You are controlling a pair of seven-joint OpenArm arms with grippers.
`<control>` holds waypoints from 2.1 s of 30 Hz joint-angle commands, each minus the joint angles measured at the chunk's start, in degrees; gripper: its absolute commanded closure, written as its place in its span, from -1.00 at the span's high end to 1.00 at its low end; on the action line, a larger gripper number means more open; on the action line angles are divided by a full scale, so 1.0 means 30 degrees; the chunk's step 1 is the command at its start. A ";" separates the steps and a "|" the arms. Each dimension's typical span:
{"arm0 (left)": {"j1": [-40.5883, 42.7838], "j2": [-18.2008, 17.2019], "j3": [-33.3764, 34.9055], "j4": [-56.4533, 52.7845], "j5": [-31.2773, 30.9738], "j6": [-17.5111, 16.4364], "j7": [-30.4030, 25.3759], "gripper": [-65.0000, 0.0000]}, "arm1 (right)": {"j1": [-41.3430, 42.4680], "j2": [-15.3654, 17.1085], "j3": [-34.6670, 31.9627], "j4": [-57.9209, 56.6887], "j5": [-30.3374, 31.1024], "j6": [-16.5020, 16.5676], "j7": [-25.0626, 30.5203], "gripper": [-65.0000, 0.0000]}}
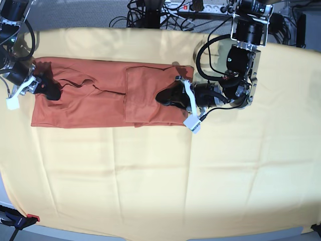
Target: Fold the T-shirt properly
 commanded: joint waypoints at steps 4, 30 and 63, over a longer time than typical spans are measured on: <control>-0.0386 -0.0051 0.0029 0.0197 -0.0291 -0.0092 -0.0073 -1.00 | 0.0321 0.0291 -0.0102 0.0080 -0.1093 -0.0229 -0.1064 -0.80; -0.1443 -0.3818 -0.4073 0.0189 -0.4677 -0.0092 0.2091 -1.00 | 0.2251 0.2557 0.0044 0.6528 -0.7788 -0.1494 -0.1122 -1.00; 0.0386 -0.4393 -0.4073 0.0189 -0.4830 -0.0092 0.2098 -1.00 | 0.0998 -0.6156 -0.3439 1.2706 0.2310 -0.0229 -0.3487 -1.00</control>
